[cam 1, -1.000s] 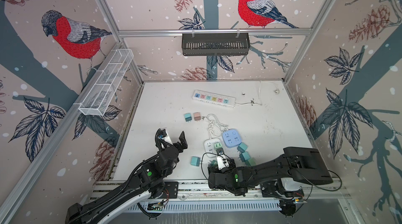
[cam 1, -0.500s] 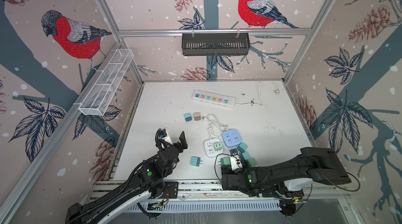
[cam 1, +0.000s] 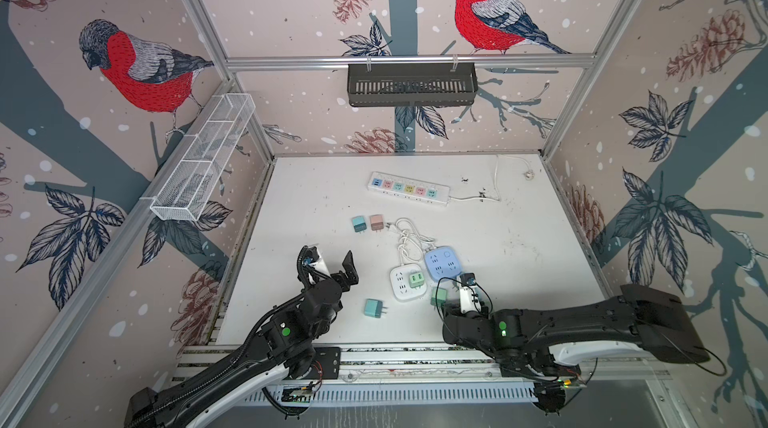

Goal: Insert the plug
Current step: 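Lower the right gripper onto a second light-green adapter and close on it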

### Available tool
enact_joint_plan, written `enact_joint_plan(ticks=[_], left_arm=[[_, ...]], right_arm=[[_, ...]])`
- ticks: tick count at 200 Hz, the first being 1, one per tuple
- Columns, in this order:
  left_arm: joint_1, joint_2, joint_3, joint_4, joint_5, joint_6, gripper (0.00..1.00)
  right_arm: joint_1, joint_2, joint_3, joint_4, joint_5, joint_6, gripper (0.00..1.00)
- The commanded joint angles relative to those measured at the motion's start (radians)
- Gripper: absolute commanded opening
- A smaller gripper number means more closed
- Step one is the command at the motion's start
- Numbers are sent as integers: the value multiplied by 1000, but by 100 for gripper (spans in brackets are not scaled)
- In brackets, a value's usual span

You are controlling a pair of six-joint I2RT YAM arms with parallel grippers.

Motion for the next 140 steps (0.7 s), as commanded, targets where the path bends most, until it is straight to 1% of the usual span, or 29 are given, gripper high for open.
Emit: enact_joint_plan(ticks=[1,19,46,70,97,101,121,140], left_arm=[[1,0,5,10,-13,-4,98],[1,1,2,11,-10,-3,98],[1,3,4,14,1,3,98],[1,3,5,14,2,5,98],[2,5,5,17,5,6,99],[1,6,5,17,7,5,98],[1,6,5,19,9,6,98],[1,7,5,19,9,6,99]], right_arm=[[-4,-41,1,6,-7,-58,63],[8,-63,7,30,-9,-76,64],[14,-40,34,61,-16,-90,76],[11,28,71,83,-27,-110,81],[-11,108,113,98,-36,-122,81],[-17,146,118,102,-41,-125,81],[-39,215,131,117,-62,-127,81],[-54,258,143,114,-67,-121,80]])
